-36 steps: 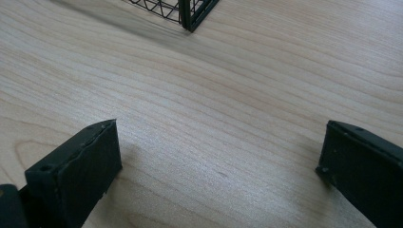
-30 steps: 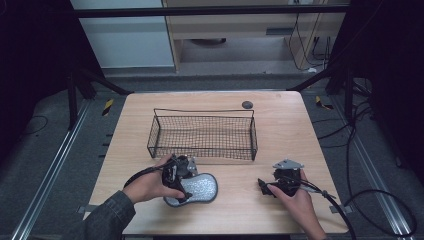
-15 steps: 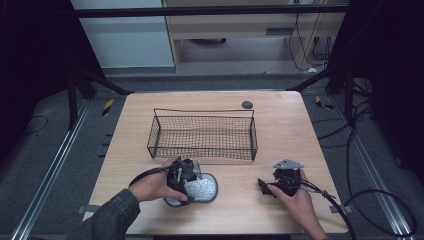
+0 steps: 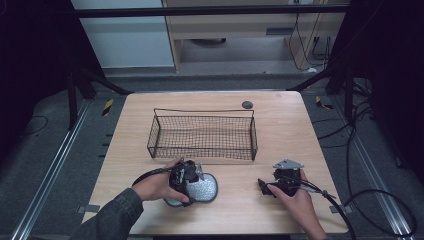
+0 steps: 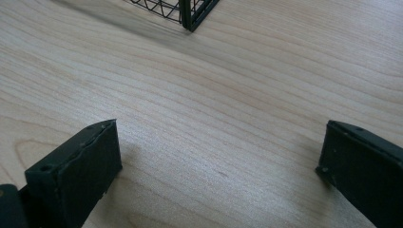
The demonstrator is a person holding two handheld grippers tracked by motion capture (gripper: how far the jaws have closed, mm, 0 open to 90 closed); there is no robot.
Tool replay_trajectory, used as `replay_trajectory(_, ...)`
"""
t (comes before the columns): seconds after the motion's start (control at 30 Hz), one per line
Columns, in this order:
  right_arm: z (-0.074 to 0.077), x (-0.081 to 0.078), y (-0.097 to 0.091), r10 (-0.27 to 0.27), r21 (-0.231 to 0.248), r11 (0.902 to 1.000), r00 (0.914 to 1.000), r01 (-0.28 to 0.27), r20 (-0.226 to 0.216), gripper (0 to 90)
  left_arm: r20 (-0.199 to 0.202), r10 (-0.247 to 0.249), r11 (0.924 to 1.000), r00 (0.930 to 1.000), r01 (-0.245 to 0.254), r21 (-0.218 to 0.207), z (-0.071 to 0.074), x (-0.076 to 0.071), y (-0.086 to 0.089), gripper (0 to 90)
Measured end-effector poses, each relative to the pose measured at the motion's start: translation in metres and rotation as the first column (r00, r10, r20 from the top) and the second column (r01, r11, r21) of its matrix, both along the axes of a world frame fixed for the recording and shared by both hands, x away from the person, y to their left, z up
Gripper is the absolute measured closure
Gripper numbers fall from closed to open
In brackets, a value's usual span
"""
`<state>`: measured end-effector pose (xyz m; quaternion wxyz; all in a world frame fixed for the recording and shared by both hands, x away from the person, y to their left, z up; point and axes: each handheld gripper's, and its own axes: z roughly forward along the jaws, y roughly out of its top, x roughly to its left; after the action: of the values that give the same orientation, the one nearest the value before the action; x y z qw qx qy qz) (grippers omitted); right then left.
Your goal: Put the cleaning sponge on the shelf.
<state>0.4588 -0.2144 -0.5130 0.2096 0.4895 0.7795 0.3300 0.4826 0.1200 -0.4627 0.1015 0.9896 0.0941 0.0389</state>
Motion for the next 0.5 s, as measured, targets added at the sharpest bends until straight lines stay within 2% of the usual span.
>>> replay_trajectory(0.5,0.0001,-0.0003,-0.0001,0.002,-0.004,1.0000,1.0000,-0.002,0.000,0.4,-0.009,-0.001,1.0000,1.0000,0.001,-0.003,-0.0060,0.0035,-0.0045,3.3)
